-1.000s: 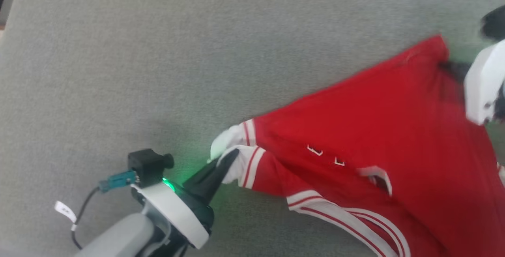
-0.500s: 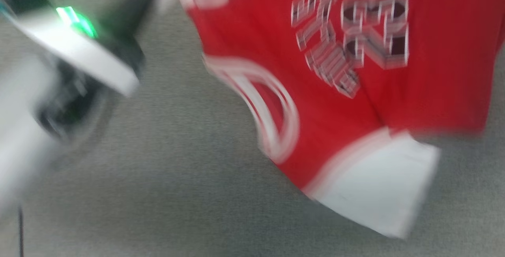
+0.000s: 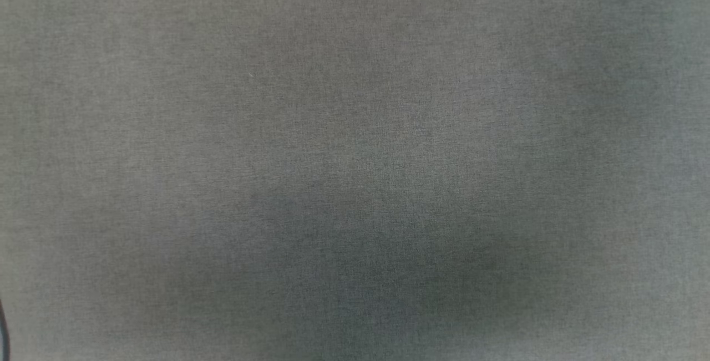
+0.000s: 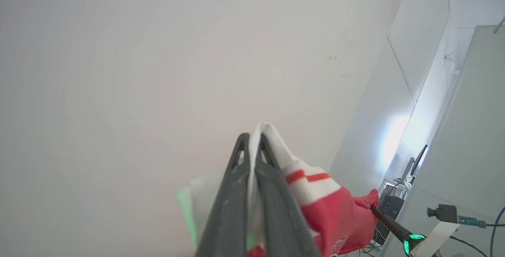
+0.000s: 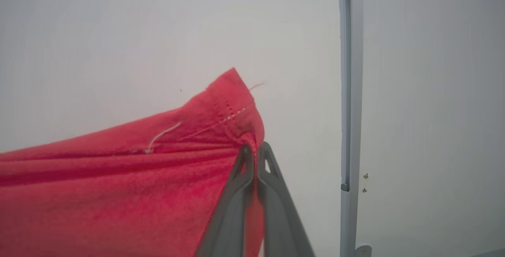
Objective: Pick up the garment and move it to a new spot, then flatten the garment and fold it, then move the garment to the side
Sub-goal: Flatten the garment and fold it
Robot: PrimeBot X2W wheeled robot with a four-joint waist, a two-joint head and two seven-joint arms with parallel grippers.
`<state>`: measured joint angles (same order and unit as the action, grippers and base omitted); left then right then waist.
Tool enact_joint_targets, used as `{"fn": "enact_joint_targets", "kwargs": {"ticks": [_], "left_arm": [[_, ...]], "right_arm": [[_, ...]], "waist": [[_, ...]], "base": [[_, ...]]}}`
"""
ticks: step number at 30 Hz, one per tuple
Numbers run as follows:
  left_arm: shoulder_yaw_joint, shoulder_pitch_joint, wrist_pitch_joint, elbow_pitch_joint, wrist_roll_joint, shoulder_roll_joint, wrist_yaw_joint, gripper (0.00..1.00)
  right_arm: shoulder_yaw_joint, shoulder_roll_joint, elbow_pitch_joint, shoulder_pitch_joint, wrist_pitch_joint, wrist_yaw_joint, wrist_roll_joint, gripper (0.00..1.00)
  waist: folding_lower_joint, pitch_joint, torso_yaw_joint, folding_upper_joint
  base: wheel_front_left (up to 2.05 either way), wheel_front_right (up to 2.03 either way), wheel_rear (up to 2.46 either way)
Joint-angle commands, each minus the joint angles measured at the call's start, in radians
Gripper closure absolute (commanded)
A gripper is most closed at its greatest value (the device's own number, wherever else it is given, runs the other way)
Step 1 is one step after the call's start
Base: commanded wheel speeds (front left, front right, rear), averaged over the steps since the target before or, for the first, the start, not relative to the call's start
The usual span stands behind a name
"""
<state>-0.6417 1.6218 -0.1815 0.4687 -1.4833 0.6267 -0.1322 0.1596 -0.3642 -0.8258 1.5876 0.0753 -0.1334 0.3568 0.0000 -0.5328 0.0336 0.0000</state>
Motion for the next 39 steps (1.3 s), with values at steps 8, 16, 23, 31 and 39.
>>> {"fn": "enact_joint_targets", "kwargs": {"ticks": [8,16,23,31,39], "left_arm": [[-0.038,-0.254,-0.006,-0.1,-0.106,0.034,0.003,1.0],[-0.006,-0.733,-0.043,-0.405,-0.173,0.035,0.002,1.0],[-0.011,-1.024,-0.071,-0.511,-0.121,0.012,0.002,1.0],[-0.028,-1.297,-0.083,-0.573,-0.02,0.034,0.002,1.0],[0.024,-1.476,-0.084,-0.641,0.049,0.084,0.002,1.0]], "right_arm": [[-0.127,0.002,-0.097,-0.136,0.037,0.004,0.036,1.0],[-0.25,-0.051,0.066,-0.472,0.072,0.003,0.247,1.0],[-0.236,-0.122,0.268,-0.806,0.141,0.003,0.398,1.0],[-0.116,-0.128,0.628,-1.291,0.317,0.003,0.519,1.0],[0.053,-0.046,0.943,-1.646,0.465,0.003,0.534,1.0]], "waist": [[0.0,0.02,-0.009,0.0],[0.0,0.059,-0.042,0.0],[0.0,0.127,-0.076,0.0],[0.0,0.217,-0.087,0.0],[0.0,0.232,-0.073,0.0]], "base": [[0.0,0.0,0.0],[0.0,0.0,0.0],[0.0,0.0,0.0],[0.0,0.0,0.0],[0.0,0.0,0.0]]}}
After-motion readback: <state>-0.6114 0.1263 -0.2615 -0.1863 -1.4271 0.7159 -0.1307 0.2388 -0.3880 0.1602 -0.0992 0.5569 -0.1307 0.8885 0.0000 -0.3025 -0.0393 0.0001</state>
